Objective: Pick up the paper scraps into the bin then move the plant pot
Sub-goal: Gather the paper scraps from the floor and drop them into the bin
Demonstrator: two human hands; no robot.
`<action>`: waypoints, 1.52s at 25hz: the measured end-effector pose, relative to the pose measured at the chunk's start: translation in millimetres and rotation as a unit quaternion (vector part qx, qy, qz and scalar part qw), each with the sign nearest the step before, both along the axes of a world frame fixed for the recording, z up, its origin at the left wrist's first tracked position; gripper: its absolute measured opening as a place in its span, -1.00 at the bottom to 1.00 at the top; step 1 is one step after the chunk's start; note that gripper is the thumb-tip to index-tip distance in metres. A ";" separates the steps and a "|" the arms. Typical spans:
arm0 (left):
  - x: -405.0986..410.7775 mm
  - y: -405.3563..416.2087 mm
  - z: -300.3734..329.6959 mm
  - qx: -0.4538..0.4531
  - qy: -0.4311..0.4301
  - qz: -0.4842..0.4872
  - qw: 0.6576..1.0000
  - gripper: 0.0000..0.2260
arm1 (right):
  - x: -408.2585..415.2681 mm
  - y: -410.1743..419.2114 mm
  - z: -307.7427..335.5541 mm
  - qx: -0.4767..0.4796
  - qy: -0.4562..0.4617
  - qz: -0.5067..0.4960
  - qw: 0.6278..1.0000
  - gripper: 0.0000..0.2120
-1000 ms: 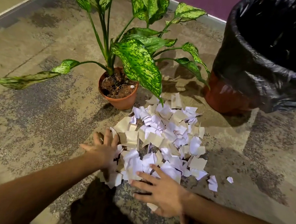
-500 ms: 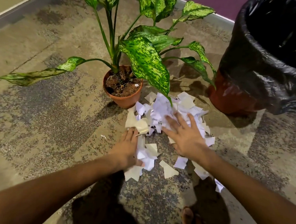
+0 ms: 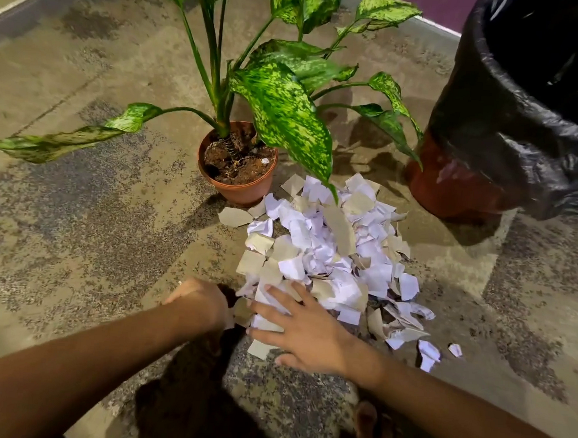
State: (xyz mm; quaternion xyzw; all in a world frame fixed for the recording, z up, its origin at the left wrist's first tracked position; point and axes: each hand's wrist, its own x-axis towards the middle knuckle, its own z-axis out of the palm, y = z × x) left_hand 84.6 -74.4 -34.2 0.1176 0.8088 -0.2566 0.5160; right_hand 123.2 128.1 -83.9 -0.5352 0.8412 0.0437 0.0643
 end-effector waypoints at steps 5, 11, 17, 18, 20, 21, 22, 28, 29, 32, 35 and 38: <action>4.1 7.8 -20.5 0.211 0.096 0.103 0.967 -0.87 | -23.2 -2.5 -8.0 0.080 0.023 -0.054 0.995 -0.49; -27.9 16.4 -6.2 0.350 0.143 0.176 0.909 -0.76 | -76.4 33.7 6.9 0.087 0.052 -0.220 0.970 -0.42; -53.0 -57.1 12.5 0.166 0.196 0.175 0.950 -0.84 | -82.0 26.4 31.8 -0.058 0.059 -0.231 0.969 -0.30; -50.2 -70.4 10.2 0.150 0.181 0.200 0.951 -0.84 | -80.8 18.1 31.4 -0.074 0.055 -0.217 0.972 -0.30; -44.7 -87.6 4.9 0.157 0.145 0.270 0.939 -0.79 | -76.8 -0.1 26.1 -0.081 0.025 -0.171 0.982 -0.30; -42.7 -91.7 2.3 0.174 0.134 0.308 0.926 -0.78 | -75.0 -8.6 21.2 -0.074 -0.005 -0.144 0.987 -0.29; -41.6 -93.2 0.0 0.189 0.133 0.334 0.914 -0.80 | -73.2 -16.4 15.7 -0.054 -0.039 -0.121 0.990 -0.28; -39.5 -73.4 -10.0 0.181 0.168 0.290 0.925 -0.83 | -60.4 -34.9 -6.5 0.019 -0.084 -0.102 0.991 -0.41; -39.6 -67.7 -9.1 0.177 0.187 0.258 0.931 -0.86 | -60.3 -34.1 -5.0 0.013 -0.076 -0.103 0.992 -0.46; -45.3 -49.6 -4.3 0.210 0.212 0.206 0.932 -0.96 | -61.5 -23.7 -0.2 0.002 -0.035 -0.103 0.994 -0.60; -51.4 -25.4 -0.6 0.283 0.222 0.196 0.912 -0.91 | -61.6 2.0 2.1 0.033 -0.003 -0.114 0.993 -0.63; -51.5 0.2 0.2 0.324 0.253 0.144 0.900 -0.86 | -61.0 28.7 12.3 0.027 0.024 -0.118 0.992 -0.72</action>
